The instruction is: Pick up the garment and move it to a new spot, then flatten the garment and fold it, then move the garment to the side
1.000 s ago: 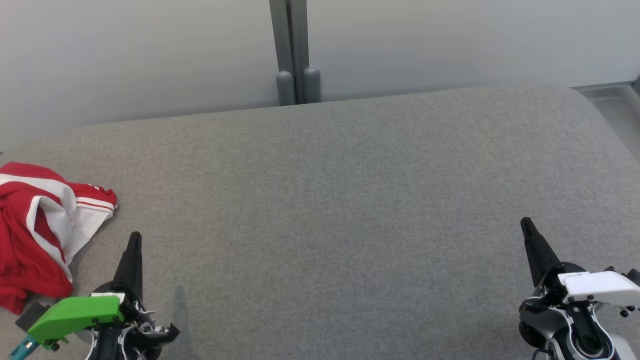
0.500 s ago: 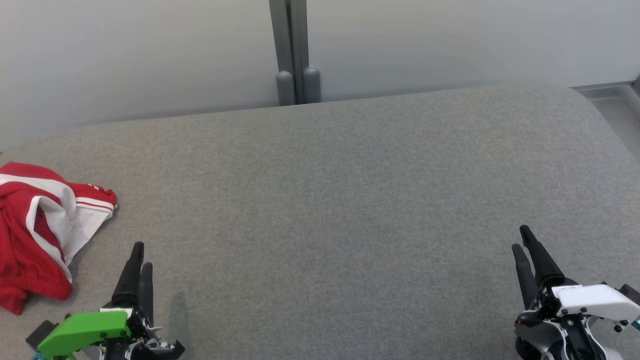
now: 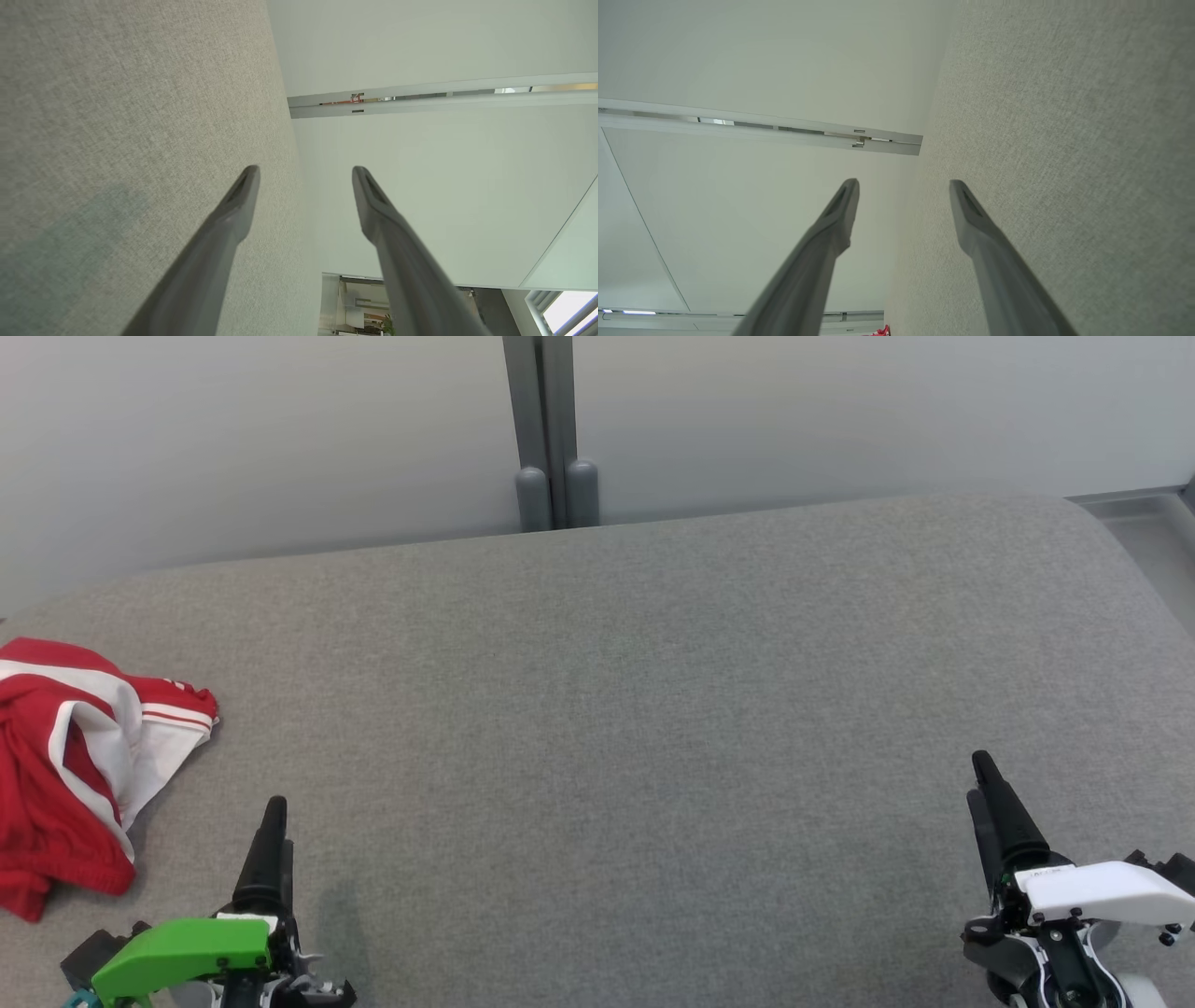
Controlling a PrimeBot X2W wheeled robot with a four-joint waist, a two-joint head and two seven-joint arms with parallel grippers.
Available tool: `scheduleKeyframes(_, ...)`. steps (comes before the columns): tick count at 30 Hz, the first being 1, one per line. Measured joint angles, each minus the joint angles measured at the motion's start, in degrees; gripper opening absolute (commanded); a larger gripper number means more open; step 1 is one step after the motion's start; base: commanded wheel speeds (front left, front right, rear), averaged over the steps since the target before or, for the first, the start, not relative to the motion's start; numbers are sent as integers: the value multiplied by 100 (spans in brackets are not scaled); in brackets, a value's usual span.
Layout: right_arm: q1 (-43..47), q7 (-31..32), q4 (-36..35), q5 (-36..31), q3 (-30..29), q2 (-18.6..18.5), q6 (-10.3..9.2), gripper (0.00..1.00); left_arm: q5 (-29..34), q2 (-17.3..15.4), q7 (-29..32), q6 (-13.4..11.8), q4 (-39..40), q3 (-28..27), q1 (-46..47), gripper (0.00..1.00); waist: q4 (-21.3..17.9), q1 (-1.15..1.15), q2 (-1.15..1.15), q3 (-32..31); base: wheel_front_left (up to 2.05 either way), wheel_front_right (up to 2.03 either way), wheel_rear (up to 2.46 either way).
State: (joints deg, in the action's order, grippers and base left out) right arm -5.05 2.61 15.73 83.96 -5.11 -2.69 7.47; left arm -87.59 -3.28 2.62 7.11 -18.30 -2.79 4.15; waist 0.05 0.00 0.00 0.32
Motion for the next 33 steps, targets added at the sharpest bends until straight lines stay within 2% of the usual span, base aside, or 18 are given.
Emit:
scheduleKeyframes(6, -11, -146, -38, -805, 13, -7, 0, 100, 793, -73, -156, 0, -48, 54, 40, 100, 8, 0, 0, 8, 0, 0, 0)
scheduleKeyframes(20, -44, -486, -53, -2635, 146, -5, 0, 100, 3128, -76, -487, -13, -44, 88, 58, 100, 24, 0, 0, 28, 0, 0, 0)
scheduleKeyframes(33, -76, -728, -41, -3850, 85, 13, 0, 100, 4390, -130, -733, -167, -86, 287, 93, 100, 19, 0, 0, 39, 0, 0, 0)
